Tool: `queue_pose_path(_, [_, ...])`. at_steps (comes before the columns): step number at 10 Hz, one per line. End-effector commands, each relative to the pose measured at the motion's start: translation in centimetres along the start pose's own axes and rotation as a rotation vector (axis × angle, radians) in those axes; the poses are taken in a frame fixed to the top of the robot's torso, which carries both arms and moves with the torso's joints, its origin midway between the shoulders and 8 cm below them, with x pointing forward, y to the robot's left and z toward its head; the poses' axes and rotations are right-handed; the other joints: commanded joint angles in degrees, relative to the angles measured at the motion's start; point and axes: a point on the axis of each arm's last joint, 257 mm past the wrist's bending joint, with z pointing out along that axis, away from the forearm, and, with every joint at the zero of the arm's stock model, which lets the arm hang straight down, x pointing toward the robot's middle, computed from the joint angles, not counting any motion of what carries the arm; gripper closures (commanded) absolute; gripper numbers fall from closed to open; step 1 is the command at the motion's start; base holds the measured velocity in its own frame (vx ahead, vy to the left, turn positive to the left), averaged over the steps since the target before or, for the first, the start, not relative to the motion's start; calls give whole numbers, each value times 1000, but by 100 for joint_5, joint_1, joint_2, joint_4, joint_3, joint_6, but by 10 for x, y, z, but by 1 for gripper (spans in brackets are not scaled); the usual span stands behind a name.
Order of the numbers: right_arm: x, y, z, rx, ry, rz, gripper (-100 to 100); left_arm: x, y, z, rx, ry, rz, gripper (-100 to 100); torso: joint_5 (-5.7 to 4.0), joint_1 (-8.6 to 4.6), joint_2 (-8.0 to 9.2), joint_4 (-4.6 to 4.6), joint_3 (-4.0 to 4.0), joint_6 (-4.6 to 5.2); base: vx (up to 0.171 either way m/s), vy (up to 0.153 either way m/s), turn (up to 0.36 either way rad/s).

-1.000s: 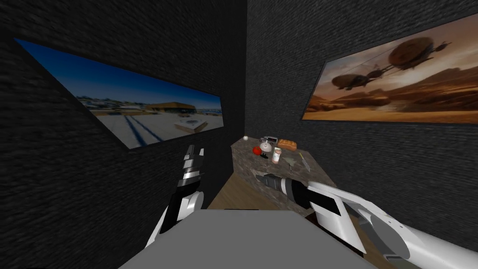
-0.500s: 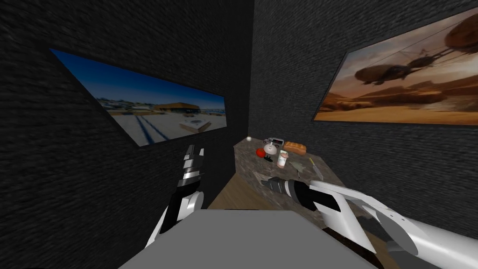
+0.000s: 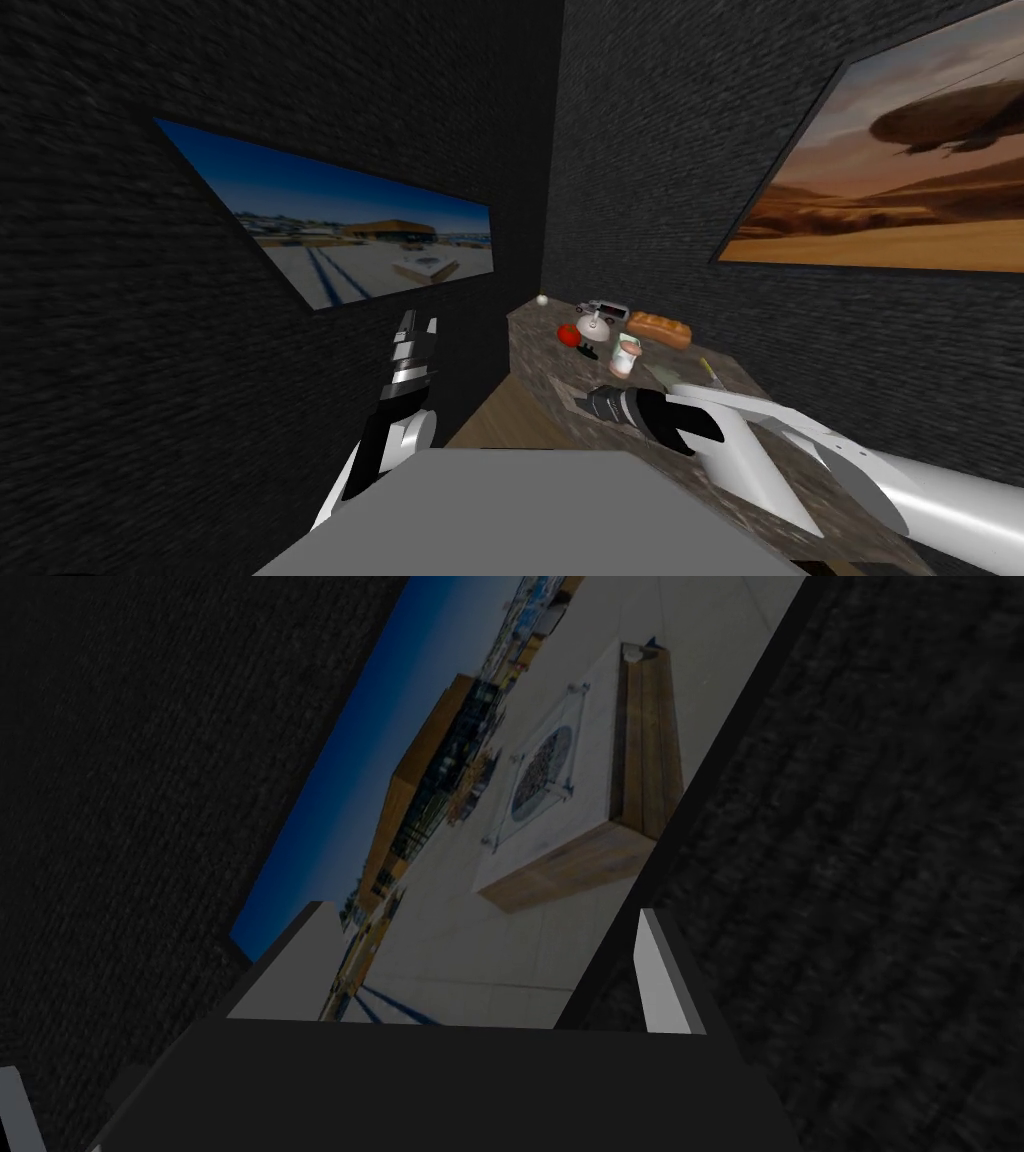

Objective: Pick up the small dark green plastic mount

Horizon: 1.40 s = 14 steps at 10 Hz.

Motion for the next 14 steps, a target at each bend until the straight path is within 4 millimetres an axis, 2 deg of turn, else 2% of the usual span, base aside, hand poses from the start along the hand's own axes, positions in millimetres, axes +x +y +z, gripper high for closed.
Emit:
queue_pose_path(1, [16,-20,-5,53,66,-34,-100,0,0,0,0,0,0,0,0,0,0,0,0,0,107,-31,235])
queue_pose_path(2, [16,-25,-7,63,71,-43,-100,0,0,0,0,0,0,0,2,4,-9,-2,-5,-5,90,-29,129])
queue_pose_path(3, [31,-44,-14,113,132,-74,-100,0,0,0,0,0,0,0,2,7,-4,-1,-3,0,93,-45,243])
queue_pose_path(4, [31,-44,-14,114,132,-74,-100,0,0,0,0,0,0,0,2,3,-6,-1,-3,-4,86,-38,154])
queue_pose_path(5, [44,-61,-21,159,191,-98,-100,0,0,0,0,0,0,0,1,6,-3,-1,-2,0,123,-43,246])
queue_pose_path(6, [44,-61,-21,159,191,-102,-100,0,0,0,0,0,0,0,2,4,-15,-3,-8,-4,94,-50,115])
queue_pose_path(8, [69,-92,-39,234,302,-139,-100,0,0,0,0,0,0,0,0,1,-8,-2,-4,-4,126,-65,288])
queue_pose_path(10, [92,-114,-56,286,400,-163,-100,0,0,0,0,0,0,0,-3,-9,-40,-10,-24,-5,175,-100,373])
queue_pose_path(11, [92,-114,-56,285,401,-166,-100,0,0,0,0,0,0,0,-5,-17,-40,-10,-24,-3,105,-79,77])
queue_pose_path(14, [124,-130,-75,318,520,-174,-100,0,0,0,0,0,0,0,2,12,-18,-4,-11,-1,111,-56,224])
